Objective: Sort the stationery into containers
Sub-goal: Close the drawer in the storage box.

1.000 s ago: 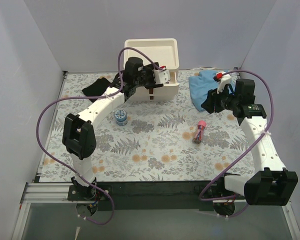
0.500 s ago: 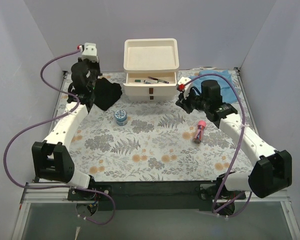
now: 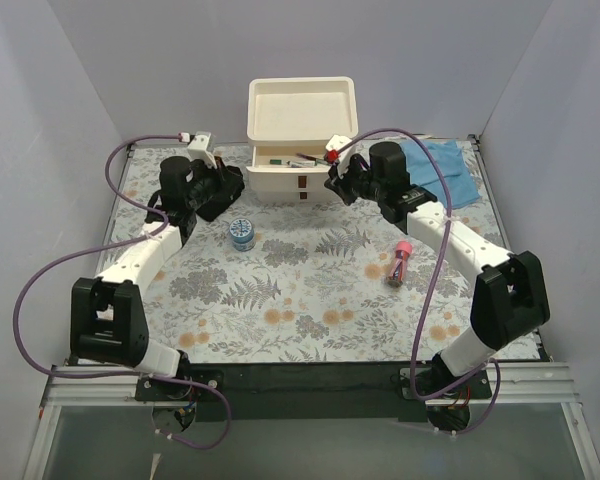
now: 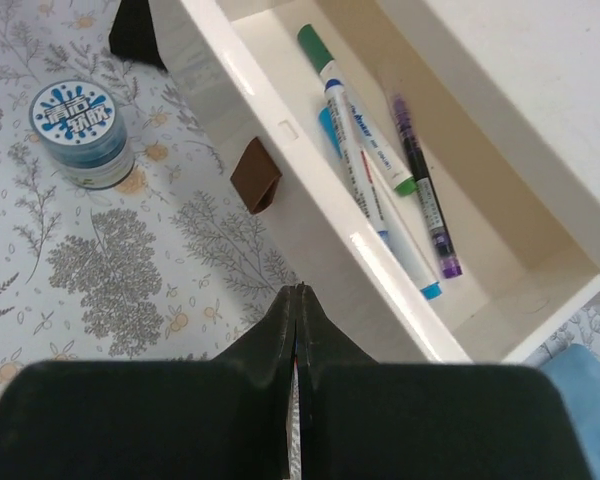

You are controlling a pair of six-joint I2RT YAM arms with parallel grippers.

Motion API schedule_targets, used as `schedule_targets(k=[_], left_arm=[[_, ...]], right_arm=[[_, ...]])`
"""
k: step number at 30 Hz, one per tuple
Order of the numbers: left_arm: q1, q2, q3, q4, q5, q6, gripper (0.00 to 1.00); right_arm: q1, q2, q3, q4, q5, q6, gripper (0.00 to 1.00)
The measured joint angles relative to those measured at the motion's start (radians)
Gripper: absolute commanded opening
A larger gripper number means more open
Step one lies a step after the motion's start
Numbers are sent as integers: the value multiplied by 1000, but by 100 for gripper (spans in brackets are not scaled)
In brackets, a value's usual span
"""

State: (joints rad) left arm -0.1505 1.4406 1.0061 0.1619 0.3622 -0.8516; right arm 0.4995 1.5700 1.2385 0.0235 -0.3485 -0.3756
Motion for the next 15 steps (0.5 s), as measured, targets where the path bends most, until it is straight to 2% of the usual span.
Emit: schedule_targets(k=[8,15], left_arm=[[4,169,77,60,187,-95,0],[5,265,155,102,232,-115,0]], right_arm=[[0,41,53,32,63,1,1],[0,87,89,33,112,-16,1]])
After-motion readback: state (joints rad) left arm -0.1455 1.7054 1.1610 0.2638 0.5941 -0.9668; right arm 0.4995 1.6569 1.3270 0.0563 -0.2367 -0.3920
